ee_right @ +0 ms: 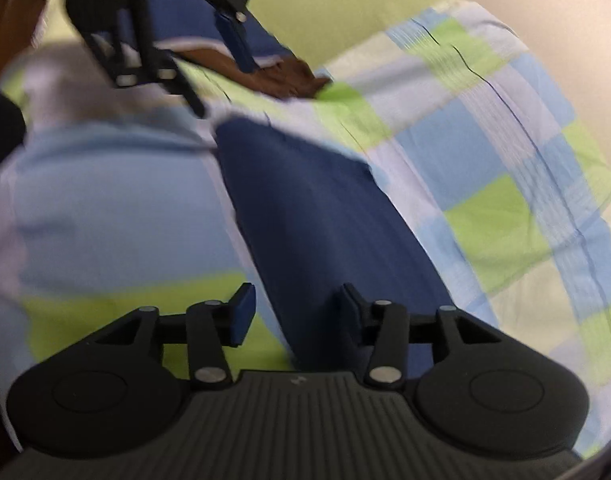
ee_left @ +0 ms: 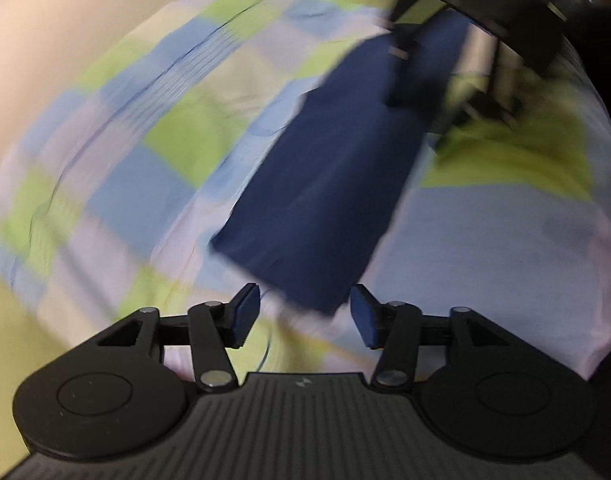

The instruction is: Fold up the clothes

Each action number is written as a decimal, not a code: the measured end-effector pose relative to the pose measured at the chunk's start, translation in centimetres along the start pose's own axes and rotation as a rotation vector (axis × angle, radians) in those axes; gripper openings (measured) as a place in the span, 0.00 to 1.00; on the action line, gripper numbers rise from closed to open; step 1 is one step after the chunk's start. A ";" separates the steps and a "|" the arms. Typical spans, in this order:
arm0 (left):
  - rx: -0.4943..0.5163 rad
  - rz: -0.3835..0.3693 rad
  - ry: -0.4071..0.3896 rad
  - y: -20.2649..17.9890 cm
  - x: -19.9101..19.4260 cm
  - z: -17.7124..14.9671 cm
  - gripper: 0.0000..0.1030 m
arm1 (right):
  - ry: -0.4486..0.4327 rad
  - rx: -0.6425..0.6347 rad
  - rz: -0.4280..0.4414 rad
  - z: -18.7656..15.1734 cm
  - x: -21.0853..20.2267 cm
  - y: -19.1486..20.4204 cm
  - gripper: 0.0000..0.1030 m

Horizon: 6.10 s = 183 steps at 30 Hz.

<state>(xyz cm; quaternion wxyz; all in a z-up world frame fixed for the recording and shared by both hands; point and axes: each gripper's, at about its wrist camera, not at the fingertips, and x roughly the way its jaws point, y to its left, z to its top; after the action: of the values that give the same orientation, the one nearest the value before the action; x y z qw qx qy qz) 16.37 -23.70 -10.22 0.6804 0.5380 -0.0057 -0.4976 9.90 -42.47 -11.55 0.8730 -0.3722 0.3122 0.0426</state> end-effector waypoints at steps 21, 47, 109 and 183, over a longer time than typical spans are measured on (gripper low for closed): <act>0.260 -0.027 0.102 -1.0 6.0 5.4 0.17 | 0.143 -0.317 -0.095 -7.7 -0.6 -2.9 0.12; -0.054 -0.169 0.023 -5.5 -6.5 11.5 0.52 | 0.130 -0.271 -0.094 -16.3 -15.9 0.8 0.32; 0.652 -0.145 -0.174 -2.7 2.6 4.3 0.11 | -0.141 0.122 0.210 1.3 -12.0 5.2 0.08; -0.730 -0.957 -0.034 10.9 33.8 25.0 0.73 | -0.288 1.939 -0.128 -31.3 -12.4 -6.0 0.78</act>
<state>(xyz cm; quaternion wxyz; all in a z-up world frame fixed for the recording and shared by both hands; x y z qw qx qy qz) 27.15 -65.80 -9.51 0.5215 0.2045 0.3973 -0.7269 -14.29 -65.95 -17.16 0.8306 0.4983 0.0816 -0.2347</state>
